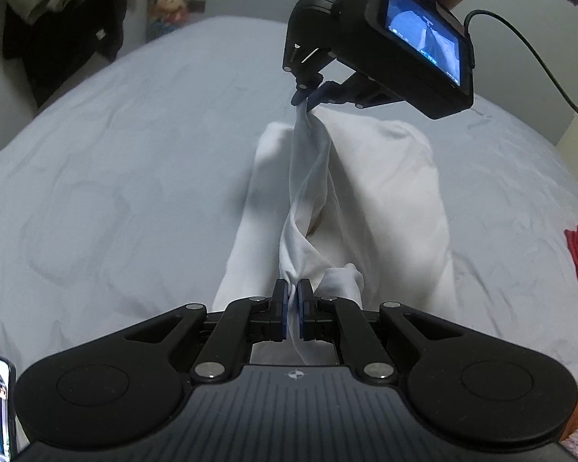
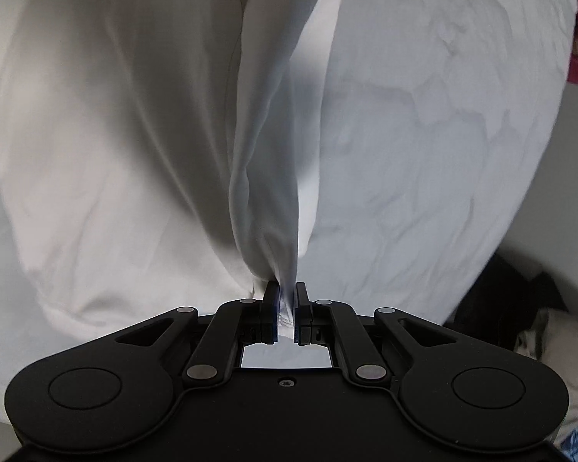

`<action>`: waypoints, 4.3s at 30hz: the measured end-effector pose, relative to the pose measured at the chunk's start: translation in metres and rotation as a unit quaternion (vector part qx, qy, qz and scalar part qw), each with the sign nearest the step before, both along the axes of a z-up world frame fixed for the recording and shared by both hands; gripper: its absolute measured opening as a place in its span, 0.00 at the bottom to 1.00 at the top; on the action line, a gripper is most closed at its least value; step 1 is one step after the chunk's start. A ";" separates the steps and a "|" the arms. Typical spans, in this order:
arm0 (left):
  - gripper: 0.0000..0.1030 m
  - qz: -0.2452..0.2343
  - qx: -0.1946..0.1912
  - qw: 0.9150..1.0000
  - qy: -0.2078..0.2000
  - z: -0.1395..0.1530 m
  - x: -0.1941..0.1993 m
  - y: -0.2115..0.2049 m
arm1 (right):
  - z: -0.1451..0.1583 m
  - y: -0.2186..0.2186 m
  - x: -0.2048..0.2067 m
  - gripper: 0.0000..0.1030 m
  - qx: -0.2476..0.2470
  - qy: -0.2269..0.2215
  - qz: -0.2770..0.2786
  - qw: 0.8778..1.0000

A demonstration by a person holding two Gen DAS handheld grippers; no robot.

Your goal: Fold clothes

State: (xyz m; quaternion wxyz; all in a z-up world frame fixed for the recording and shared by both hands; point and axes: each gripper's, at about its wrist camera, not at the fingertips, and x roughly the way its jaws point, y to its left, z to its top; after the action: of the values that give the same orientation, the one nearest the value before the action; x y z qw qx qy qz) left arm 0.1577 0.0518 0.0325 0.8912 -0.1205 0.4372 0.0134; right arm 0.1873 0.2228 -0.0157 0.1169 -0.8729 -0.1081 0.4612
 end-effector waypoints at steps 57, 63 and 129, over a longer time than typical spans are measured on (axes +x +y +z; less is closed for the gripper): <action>0.32 -0.179 0.157 0.968 0.077 0.004 0.047 -0.028 | -0.005 -0.120 -0.202 0.35 0.429 0.334 -0.617 0.570; 0.07 -0.185 0.190 0.953 0.146 -0.020 0.039 -0.021 | -0.025 -0.111 -0.195 0.35 0.409 0.342 -0.641 0.552; 0.79 -0.010 0.159 0.986 -0.049 0.061 -0.071 -0.142 | 0.060 -0.232 -0.217 0.95 0.622 0.265 -0.734 0.066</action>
State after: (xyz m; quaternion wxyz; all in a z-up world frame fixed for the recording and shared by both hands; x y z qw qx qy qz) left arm 0.0871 -0.0903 0.0936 0.9193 0.0261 0.3869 0.0679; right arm -0.0297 -0.0094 0.0446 0.9178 0.0581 0.3776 0.1083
